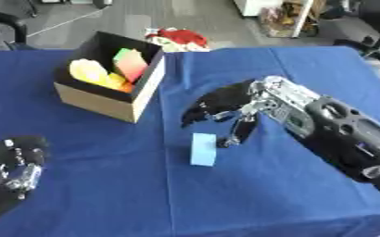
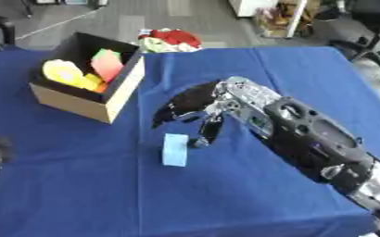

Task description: Pick up objects on the table and place them in the box.

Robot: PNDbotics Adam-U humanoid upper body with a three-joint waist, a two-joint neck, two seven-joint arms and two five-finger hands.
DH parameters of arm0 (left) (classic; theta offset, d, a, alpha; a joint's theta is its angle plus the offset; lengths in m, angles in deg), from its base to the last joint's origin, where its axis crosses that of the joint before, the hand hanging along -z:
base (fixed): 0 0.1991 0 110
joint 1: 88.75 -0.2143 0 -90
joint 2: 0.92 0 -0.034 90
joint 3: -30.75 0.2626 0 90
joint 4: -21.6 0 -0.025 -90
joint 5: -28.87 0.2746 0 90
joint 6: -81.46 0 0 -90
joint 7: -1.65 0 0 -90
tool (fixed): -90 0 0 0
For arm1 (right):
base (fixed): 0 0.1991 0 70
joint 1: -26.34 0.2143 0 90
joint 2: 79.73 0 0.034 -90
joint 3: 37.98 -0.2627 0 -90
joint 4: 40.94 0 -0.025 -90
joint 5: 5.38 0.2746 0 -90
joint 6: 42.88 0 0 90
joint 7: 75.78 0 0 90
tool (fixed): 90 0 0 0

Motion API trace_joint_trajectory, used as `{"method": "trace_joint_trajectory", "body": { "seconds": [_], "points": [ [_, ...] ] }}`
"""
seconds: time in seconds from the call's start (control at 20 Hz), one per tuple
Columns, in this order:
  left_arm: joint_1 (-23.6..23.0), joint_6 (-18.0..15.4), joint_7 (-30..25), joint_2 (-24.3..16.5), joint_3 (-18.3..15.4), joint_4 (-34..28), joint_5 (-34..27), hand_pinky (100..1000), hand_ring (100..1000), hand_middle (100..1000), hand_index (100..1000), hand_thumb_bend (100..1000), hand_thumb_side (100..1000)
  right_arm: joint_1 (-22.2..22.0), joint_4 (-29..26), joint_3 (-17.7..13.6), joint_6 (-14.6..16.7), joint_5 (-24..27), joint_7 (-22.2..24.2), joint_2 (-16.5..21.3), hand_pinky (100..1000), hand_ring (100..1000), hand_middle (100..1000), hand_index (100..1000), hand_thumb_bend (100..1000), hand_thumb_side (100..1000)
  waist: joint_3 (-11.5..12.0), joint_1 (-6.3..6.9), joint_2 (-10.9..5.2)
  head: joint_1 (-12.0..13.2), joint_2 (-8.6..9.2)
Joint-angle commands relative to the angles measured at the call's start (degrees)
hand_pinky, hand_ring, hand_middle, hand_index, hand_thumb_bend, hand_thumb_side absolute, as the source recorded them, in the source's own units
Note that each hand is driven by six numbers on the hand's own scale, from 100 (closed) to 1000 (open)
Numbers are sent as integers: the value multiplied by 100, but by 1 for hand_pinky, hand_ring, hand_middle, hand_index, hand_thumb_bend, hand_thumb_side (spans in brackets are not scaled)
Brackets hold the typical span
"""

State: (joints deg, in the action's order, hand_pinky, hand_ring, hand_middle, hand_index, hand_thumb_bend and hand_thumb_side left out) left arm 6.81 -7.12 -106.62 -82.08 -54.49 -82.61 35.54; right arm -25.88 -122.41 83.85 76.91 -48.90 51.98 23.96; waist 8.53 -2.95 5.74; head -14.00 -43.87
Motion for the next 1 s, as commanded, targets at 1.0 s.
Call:
{"method": "trace_joint_trajectory", "body": {
  "seconds": [1.0],
  "points": [
    [49, -10, 0, -72, -32, -101, 14, 737, 645, 651, 731, 100, 325, -7, 387, 13, 1107, -362, 847, -110, 955, 945, 937, 931, 330, 100, 6, -1, -124, -31, -21]
  ]
}}
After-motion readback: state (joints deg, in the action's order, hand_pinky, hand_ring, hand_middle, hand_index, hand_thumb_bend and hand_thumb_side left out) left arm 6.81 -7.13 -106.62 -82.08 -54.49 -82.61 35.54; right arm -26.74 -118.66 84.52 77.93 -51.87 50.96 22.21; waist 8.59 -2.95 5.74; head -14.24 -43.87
